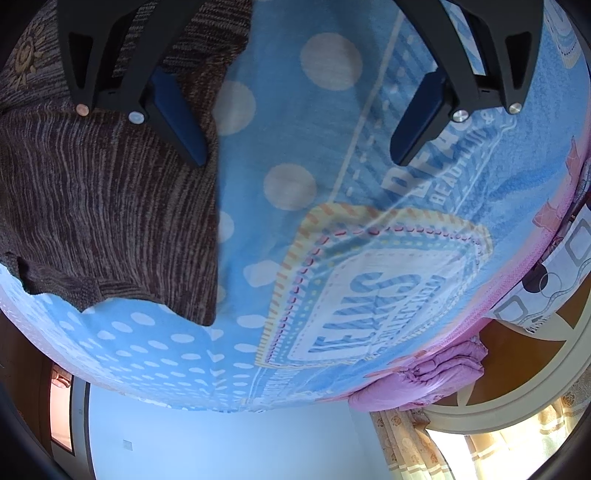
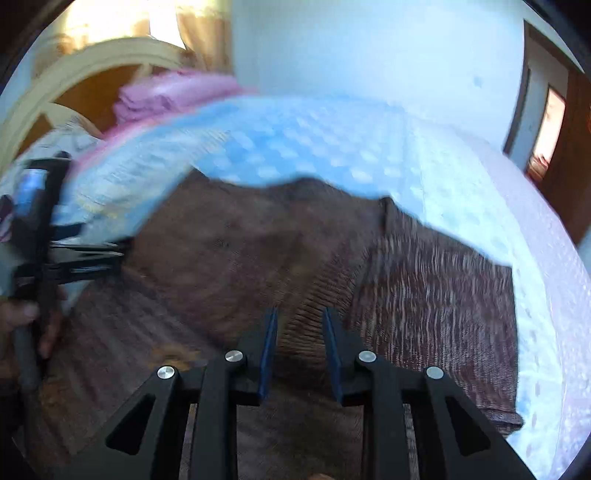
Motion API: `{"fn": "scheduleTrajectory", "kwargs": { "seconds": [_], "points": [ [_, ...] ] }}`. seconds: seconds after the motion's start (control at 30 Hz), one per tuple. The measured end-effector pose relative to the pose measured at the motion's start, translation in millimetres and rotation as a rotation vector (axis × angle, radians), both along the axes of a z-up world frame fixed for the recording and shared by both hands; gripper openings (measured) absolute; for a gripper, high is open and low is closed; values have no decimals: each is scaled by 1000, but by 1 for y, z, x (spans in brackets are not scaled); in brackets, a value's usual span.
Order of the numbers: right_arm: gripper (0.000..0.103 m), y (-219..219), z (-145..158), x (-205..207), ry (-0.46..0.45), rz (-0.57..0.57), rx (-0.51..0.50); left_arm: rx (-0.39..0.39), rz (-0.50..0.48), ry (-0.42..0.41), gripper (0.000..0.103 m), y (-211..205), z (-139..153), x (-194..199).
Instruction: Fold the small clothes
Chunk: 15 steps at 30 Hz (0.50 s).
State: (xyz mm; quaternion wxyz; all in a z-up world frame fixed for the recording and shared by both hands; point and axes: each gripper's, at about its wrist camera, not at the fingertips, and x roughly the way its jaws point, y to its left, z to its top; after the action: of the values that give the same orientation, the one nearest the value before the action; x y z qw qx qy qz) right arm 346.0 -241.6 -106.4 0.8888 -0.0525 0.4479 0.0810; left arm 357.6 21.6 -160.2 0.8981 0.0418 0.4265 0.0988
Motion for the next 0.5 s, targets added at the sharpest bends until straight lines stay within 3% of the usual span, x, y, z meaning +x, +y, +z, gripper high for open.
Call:
{"fn": "scheduleTrajectory", "kwargs": {
  "seconds": [0.2, 0.33, 0.5],
  "points": [
    [31, -47, 22, -19, -48, -94, 94, -16, 13, 3, 103, 6, 1, -1],
    [50, -70, 35, -41, -109, -119, 51, -6, -17, -28, 103, 2, 17, -3],
    [52, -84, 36, -45, -133, -150, 65, -19, -104, -80, 103, -21, 48, 10]
  ]
}}
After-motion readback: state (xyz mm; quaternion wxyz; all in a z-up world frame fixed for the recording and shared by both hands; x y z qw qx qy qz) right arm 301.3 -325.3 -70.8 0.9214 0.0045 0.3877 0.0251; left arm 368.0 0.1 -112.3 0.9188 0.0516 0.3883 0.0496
